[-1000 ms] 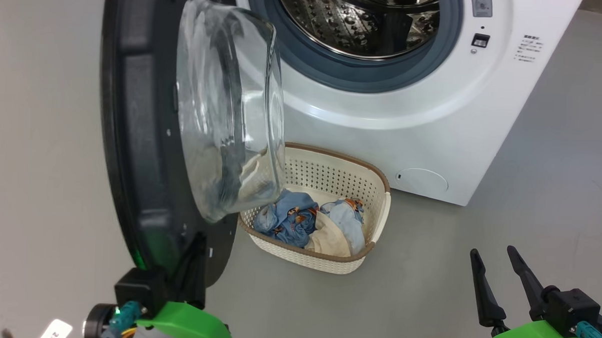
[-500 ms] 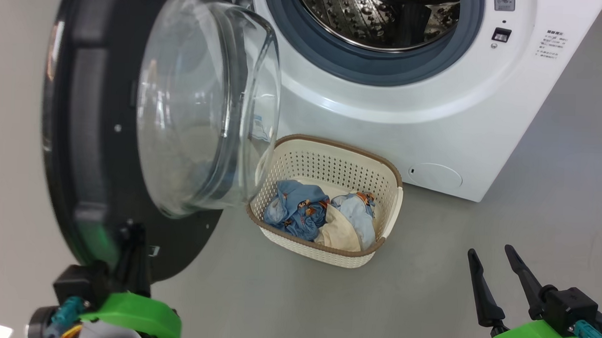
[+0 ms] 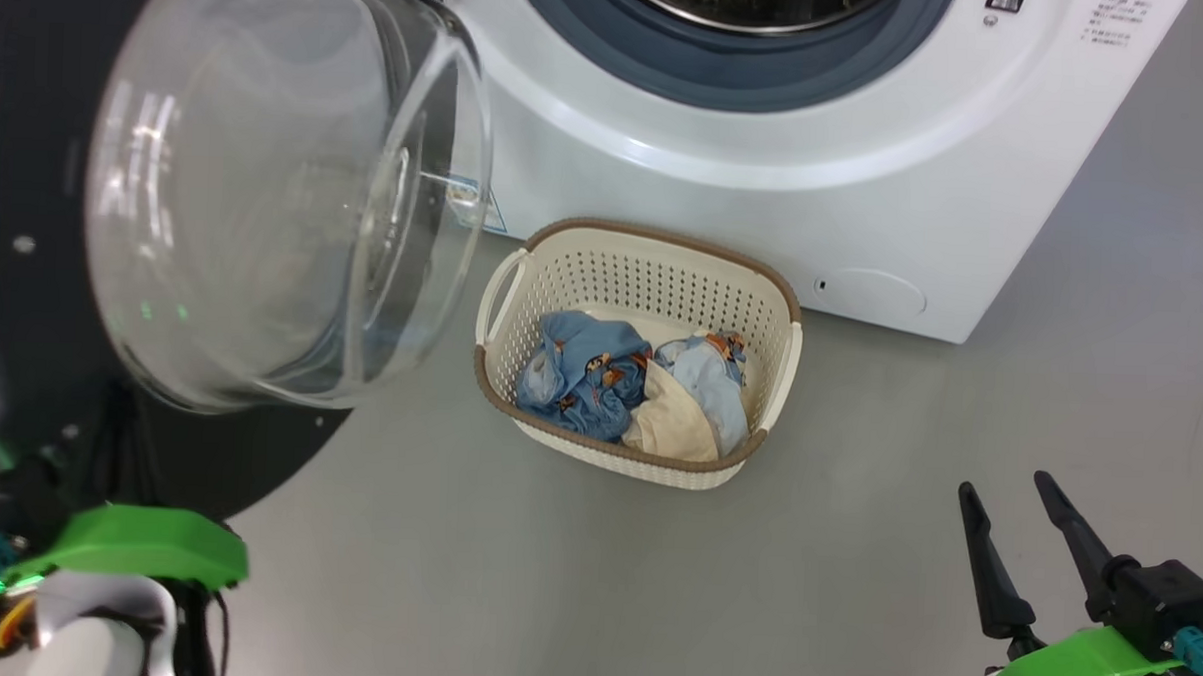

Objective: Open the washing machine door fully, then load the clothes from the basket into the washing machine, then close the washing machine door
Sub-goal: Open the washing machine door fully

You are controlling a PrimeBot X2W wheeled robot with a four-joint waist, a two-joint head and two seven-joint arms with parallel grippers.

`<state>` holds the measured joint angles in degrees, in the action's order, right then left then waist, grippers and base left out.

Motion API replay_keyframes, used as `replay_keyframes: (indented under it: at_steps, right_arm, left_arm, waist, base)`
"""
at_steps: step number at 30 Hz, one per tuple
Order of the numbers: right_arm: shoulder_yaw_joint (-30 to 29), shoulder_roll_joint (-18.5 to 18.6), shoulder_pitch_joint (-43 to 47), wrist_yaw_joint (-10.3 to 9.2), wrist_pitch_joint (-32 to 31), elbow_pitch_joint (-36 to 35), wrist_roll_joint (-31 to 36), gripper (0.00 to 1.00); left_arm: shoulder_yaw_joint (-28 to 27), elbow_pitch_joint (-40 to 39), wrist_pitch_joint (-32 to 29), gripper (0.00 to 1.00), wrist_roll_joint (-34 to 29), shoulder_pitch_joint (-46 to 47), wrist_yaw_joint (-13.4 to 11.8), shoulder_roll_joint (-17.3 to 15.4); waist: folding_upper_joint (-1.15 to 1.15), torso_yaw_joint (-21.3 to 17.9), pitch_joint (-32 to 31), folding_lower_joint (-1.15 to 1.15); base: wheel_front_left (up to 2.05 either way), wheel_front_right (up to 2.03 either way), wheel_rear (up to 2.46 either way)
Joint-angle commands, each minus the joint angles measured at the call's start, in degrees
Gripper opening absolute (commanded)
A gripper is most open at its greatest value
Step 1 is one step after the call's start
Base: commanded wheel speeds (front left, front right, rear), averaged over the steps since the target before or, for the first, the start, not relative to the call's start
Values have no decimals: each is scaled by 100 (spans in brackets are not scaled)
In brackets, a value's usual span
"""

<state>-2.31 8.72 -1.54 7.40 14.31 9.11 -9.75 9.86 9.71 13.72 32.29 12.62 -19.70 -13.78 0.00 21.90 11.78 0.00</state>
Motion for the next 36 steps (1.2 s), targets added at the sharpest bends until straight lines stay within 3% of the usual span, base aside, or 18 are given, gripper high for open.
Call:
replay_keyframes:
  at_steps: [1,13,27,36]
  right_arm:
    - [167,83,-204,9,69,-160,32,100]
    - [226,276,-373,9,38,-208,65,100]
    - [411,357,-414,9,14,-170,-18,100]
    - [400,375,-444,9,-10,-182,-28,100]
  left_arm:
    - [-395,-8,67,0,33,287,-34,-270]
    - [-1457,432,126,0,-175,650,143,-222]
    - [-2285,1222,128,0,-729,796,784,-153]
    - [-2688,1593,128,0,-1002,1005,1005,-78]
  waist:
    - [0,-20,127,0]
    - [0,30,383,0]
    - [0,-97,302,0]
    - [0,-168,348,0]
  base:
    - [0,0,0]
    - [0,0,0]
    - [0,0,0]
    - [0,0,0]
